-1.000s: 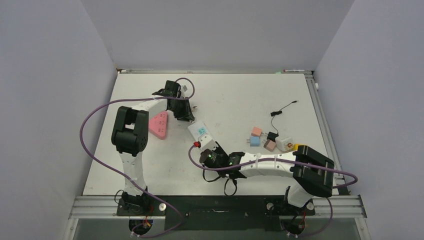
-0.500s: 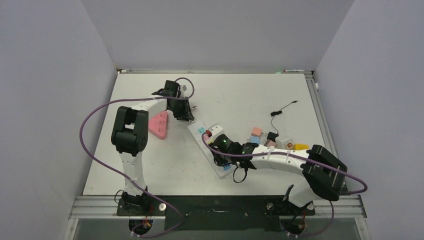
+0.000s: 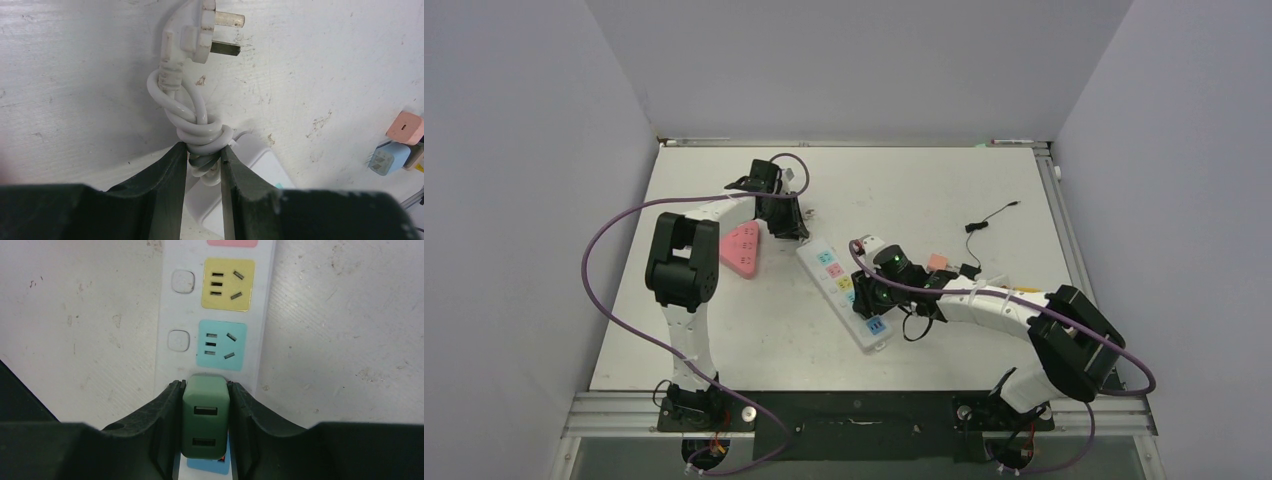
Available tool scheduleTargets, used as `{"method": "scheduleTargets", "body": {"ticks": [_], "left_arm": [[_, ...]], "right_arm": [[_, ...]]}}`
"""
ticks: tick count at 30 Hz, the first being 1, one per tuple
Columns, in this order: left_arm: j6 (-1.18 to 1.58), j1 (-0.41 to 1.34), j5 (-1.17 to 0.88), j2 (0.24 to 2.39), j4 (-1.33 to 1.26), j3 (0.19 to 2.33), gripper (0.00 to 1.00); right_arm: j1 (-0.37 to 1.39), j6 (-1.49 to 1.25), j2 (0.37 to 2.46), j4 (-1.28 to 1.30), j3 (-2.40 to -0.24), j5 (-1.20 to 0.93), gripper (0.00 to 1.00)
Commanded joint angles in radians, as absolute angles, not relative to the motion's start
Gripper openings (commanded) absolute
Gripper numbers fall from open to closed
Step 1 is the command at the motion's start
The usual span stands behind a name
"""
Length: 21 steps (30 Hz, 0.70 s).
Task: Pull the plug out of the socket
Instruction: Remove the plug from the socket.
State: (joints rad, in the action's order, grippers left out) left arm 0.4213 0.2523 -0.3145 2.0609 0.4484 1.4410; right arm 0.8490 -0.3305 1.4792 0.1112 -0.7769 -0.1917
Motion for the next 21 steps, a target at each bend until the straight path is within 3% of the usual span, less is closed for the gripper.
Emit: {"method": "scheduleTargets", "body": {"ticks": [1,7,21], "left_arm": [[0.383,0.242,-0.232,2.085,0.457,1.45,0.0],[0.383,0.241,-0.232,2.086,0.456,1.45,0.0],[0.382,0.24,-0.229,2.092,0.456,1.448,0.0]], "right_arm": [[0.826,-0.344,1.481,0.066,-0.745,-0.354,0.05],[0.827,-0.353,1.466,0.066,-0.736,-0.287,0.05],[1.025,-0.304,1.472,0.196,-0.81,0.197,0.05]]}}
